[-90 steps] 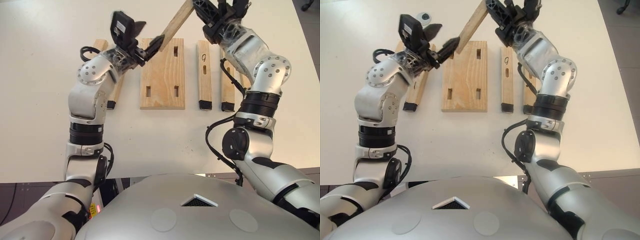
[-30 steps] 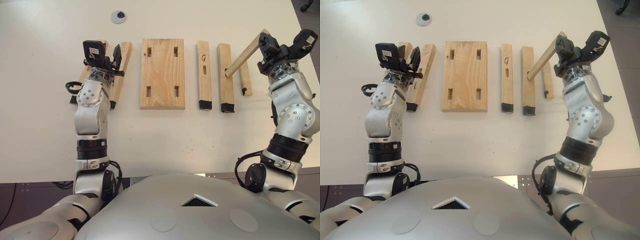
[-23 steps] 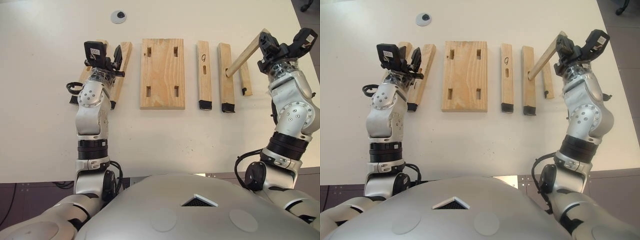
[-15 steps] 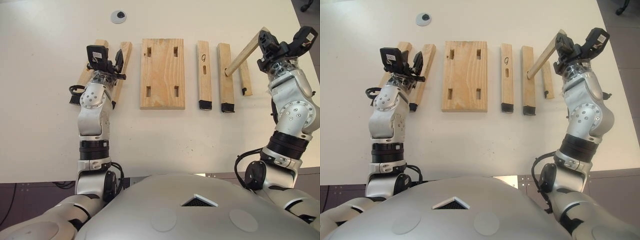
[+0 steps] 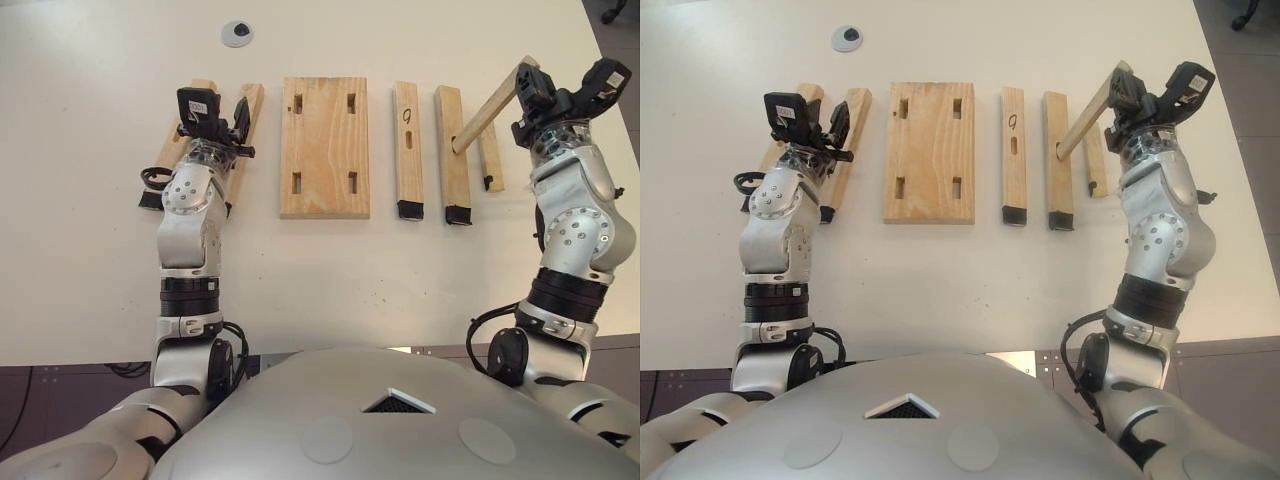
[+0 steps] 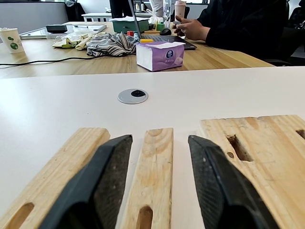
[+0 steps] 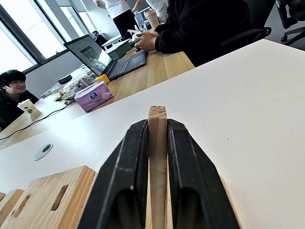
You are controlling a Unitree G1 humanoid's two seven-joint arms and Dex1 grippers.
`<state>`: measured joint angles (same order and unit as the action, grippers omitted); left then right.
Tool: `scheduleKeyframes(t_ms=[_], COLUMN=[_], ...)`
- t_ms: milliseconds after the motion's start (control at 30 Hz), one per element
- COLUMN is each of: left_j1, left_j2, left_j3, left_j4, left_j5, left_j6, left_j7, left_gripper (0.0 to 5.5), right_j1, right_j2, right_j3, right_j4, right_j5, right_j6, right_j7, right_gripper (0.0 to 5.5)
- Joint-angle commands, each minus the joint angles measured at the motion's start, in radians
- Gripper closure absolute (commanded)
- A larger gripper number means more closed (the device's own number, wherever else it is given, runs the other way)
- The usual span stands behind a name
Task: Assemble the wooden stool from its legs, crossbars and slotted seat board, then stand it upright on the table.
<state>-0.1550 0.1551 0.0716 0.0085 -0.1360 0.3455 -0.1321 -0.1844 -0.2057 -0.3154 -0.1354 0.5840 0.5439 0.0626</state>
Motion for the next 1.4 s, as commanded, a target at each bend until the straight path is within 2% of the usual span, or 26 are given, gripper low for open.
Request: scheduleKeyframes(t_ms=[33,167,567,767,967,1100,1200,1400], left_j1=[-0.016,-0.012,0.052,0.024,-0.046,-0.1,-0.205,-0.323], left_j2=[0.004,-0.008,-0.012,-0.01,0.008,-0.033,-0.14,-0.266], left_j3=[-0.006,-0.012,0.015,0.009,-0.066,-0.186,-0.265,-0.334], left_j4=[0.02,0.02,-0.022,-0.037,-0.204,-0.286,-0.317,-0.288], left_j5=[0.01,0.012,0.007,-0.005,-0.062,-0.099,-0.194,-0.302], left_j6=[0.003,0.002,0.008,0.011,0.1,0.179,0.267,0.404], left_j7=[-0.005,0.002,0.031,0.014,-0.097,-0.16,-0.194,-0.21], left_gripper=[3.35,3.35,3.35,3.35,3.35,3.97,4.4,5.36], right_j1=[0.039,0.086,0.345,0.258,0.061,-0.019,-0.085,-0.162], right_j2=[0.011,-0.025,-0.126,-0.125,-0.13,-0.12,-0.09,-0.031], right_j3=[0.031,0.062,0.053,0.049,0.034,0.032,0.053,0.09], right_j4=[0.036,0.042,-0.145,-0.118,-0.193,-0.208,-0.184,-0.2], right_j5=[-0.051,-0.104,-0.08,-0.066,0.01,0.043,0.048,0.093], right_j6=[-0.036,-0.103,-0.09,-0.095,-0.015,0.03,0.048,0.082], right_j7=[0.018,0.083,0.258,0.26,0.214,0.179,0.143,0.104], right_gripper=[5.12,5.12,5.12,5.12,5.12,5.12,5.12,5.12])
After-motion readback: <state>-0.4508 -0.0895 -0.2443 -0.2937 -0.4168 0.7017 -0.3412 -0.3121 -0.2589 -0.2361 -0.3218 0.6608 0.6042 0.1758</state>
